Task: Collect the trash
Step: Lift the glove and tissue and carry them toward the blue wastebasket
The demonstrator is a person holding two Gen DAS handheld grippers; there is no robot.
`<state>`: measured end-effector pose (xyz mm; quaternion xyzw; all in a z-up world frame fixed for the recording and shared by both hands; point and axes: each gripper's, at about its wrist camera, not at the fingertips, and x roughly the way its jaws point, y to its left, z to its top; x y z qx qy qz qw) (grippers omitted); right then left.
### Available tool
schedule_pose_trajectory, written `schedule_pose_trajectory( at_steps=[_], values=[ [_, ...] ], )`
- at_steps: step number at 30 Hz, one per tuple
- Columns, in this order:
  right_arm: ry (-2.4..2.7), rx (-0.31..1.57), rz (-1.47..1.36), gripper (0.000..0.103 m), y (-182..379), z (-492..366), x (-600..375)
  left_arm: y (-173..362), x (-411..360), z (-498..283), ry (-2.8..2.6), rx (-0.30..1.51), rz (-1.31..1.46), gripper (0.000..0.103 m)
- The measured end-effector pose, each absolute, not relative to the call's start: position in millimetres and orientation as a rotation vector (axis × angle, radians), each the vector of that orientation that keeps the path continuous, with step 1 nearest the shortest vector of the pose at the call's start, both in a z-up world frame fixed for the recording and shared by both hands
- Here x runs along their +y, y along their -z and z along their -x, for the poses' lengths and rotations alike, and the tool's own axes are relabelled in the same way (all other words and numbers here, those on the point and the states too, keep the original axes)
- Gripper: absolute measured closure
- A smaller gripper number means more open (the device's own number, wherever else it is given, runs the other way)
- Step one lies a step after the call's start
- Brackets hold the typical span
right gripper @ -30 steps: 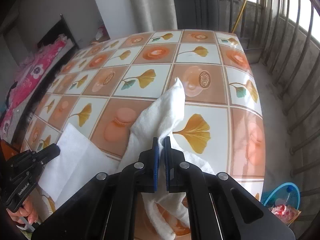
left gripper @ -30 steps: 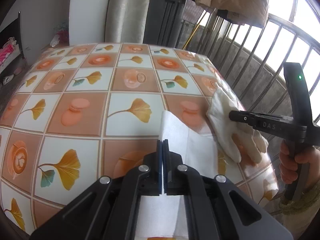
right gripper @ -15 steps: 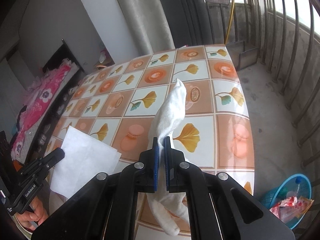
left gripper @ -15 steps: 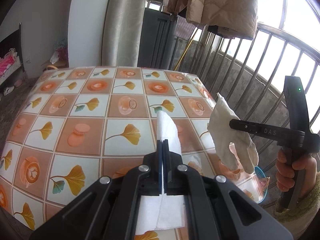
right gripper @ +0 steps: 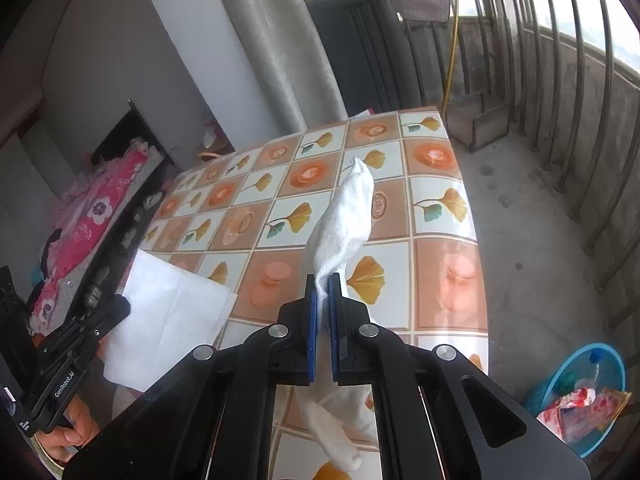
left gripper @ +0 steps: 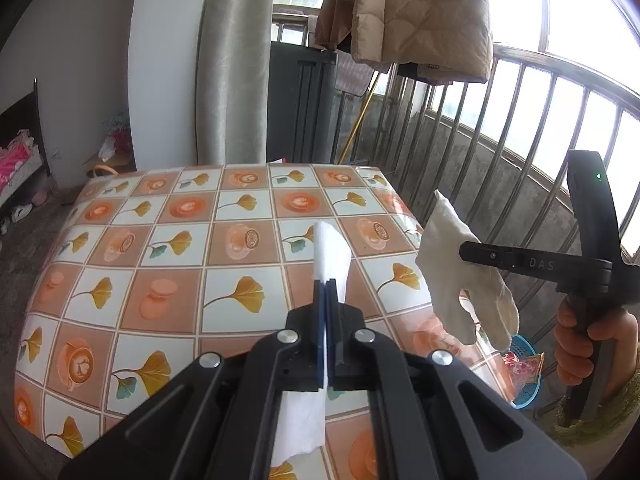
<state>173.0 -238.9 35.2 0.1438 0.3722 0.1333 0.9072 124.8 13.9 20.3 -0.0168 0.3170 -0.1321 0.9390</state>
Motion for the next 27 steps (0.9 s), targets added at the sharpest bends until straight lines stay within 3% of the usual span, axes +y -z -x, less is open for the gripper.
schedule_pose_trajectory(
  at_steps=[27],
  values=[
    [-0.158, 0.649, -0.450, 0.099, -50, -109, -348, -55, -73, -101, 0.419, 0.589, -0.059, 0.103]
  ],
)
